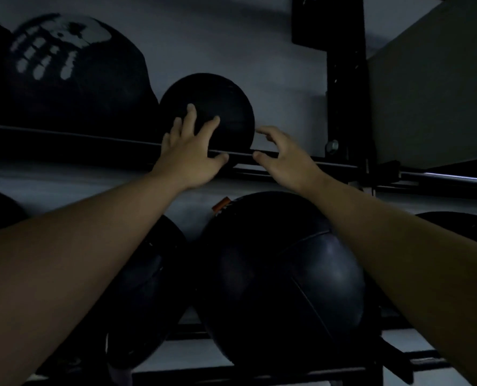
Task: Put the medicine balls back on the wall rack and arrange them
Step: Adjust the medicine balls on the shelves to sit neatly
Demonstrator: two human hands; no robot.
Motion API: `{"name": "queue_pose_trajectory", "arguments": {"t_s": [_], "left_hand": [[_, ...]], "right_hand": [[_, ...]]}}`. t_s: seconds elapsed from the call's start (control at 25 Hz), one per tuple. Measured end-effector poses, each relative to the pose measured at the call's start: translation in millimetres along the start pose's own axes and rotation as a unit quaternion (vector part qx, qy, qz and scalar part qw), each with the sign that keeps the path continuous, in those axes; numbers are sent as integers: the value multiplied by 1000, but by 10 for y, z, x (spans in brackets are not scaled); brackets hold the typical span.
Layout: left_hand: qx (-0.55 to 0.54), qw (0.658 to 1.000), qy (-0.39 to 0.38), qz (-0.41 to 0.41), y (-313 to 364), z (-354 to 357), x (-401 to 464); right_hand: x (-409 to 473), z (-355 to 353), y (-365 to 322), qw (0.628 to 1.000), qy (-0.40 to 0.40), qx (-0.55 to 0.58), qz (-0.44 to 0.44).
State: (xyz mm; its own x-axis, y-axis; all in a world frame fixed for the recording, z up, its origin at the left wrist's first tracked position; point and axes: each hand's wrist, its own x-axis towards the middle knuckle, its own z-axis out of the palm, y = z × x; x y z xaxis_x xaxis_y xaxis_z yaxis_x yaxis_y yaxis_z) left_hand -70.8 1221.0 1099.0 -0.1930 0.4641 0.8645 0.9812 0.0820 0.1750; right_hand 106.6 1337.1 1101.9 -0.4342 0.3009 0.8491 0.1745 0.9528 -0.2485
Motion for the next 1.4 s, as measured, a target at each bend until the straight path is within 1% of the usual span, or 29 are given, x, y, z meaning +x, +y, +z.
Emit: {"name": "queue_pose_trajectory", "arguments": {"t_s": [0.08, 0.12, 0.24, 0.28, 0.36, 0.48, 0.6, 0.8, 0.88, 0.96, 1.04, 1.12, 1.2, 1.28, 1.4], "left_hand": [[-3, 1000, -12, 2, 99, 196, -285], [-24, 999, -26, -5, 160, 330, -462], [-151, 983, -85, -60, 397, 742, -1011], [-188, 975, -87, -82, 476, 843, -1156], [-217, 968, -58, -111, 561, 963, -1353], [-218, 970, -30, -107, 603, 1069, -1599], [-226, 966, 7, -128, 602, 1207, -1797], [-214, 959, 78, -171, 613, 1300, -1656], [-222, 950, 101, -194, 640, 1305, -1533], [-237, 940, 87, -229, 655, 1252, -1360], [-271, 921, 76, -270, 632, 1203, -1242], [-292, 904, 97, -297, 590, 1225, -1265], [-297, 899, 111, -302, 581, 1267, -1337], [-291, 903, 113, -295, 603, 1280, -1385], [-279, 912, 104, -282, 630, 1250, -1364]], "right_hand": [[-254, -109, 191, 1000, 2, 7, 0], [-396, -152, 319, 1000, -2, 8, 0], [-860, -205, 757, 999, -31, 5, 39], [-1014, -212, 883, 998, -34, 11, 56], [-1281, -224, 1075, 996, -15, 41, 74], [-1653, -228, 1260, 991, 23, 89, 95], [-1866, -121, 1375, 987, 25, 110, 114], [-1665, -27, 1407, 987, 45, 82, 132], [-1527, -52, 1408, 988, 24, 70, 139], [-1272, -111, 1368, 987, -2, 59, 152], [-985, -184, 1293, 984, -44, 51, 164], [-824, -211, 1230, 985, -76, 33, 151], [-825, -166, 1230, 987, -71, 16, 145], [-891, -123, 1246, 988, -60, 17, 143], [-961, -206, 1285, 987, -57, 68, 133]]}}
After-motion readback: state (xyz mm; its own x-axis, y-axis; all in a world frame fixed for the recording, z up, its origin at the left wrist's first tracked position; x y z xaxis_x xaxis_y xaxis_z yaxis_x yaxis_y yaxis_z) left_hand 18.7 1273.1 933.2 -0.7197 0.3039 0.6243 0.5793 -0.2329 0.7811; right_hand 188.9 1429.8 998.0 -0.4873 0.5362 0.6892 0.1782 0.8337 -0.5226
